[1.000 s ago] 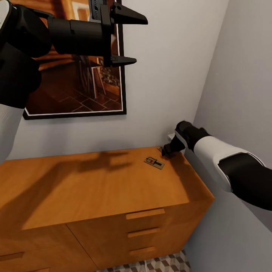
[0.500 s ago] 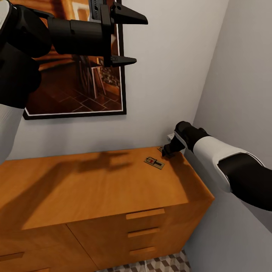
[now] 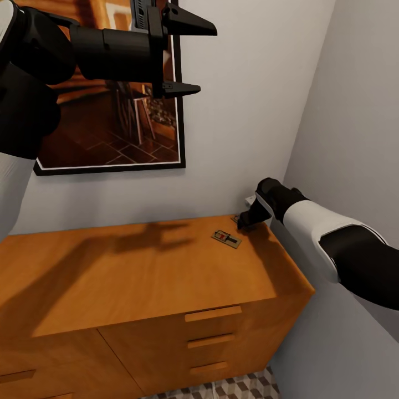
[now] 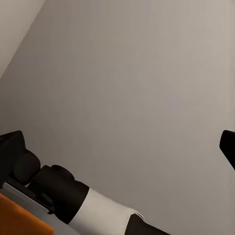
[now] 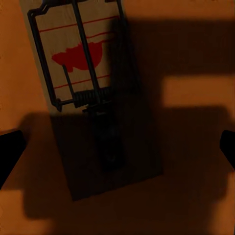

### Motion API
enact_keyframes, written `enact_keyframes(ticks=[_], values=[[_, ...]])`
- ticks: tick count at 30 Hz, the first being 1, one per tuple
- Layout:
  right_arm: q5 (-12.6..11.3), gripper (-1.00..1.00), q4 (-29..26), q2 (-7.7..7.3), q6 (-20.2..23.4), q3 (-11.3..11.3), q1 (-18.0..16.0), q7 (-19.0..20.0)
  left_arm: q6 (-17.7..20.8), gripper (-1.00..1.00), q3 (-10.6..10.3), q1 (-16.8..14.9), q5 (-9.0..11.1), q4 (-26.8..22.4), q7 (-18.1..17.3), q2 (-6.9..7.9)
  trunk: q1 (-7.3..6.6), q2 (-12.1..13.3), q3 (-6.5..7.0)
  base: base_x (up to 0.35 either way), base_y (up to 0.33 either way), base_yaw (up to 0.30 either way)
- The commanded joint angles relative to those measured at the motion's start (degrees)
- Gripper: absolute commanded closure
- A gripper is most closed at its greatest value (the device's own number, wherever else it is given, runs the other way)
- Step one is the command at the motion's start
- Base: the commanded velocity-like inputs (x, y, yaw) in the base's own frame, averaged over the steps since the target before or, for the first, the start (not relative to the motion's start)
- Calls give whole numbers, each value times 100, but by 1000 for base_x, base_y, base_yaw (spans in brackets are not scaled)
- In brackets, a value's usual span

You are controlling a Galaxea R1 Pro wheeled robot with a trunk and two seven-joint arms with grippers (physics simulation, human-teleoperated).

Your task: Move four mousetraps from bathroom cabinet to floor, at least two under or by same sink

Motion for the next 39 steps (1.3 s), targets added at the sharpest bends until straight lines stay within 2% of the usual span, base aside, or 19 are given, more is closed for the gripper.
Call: enact_keyframes(ticks=[1,18,27,39], values=[[20,100,-2,-1,16,7,216,47,-7,-100,-8,-8,60,-4,49,4,1,-2,-7,0,0,0],[20,100,2,-5,24,4,216,42,-7,-100,-8,-8,60,-3,49,6,1,-2,-7,0,0,0],[24,100,-136,-76,25,3,209,50,-7,-100,-13,-8,60,11,49,13,1,-2,-7,0,0,0],[20,100,-174,-79,34,3,208,247,-7,-100,-14,-8,60,33,52,13,1,-2,-7,0,0,0]])
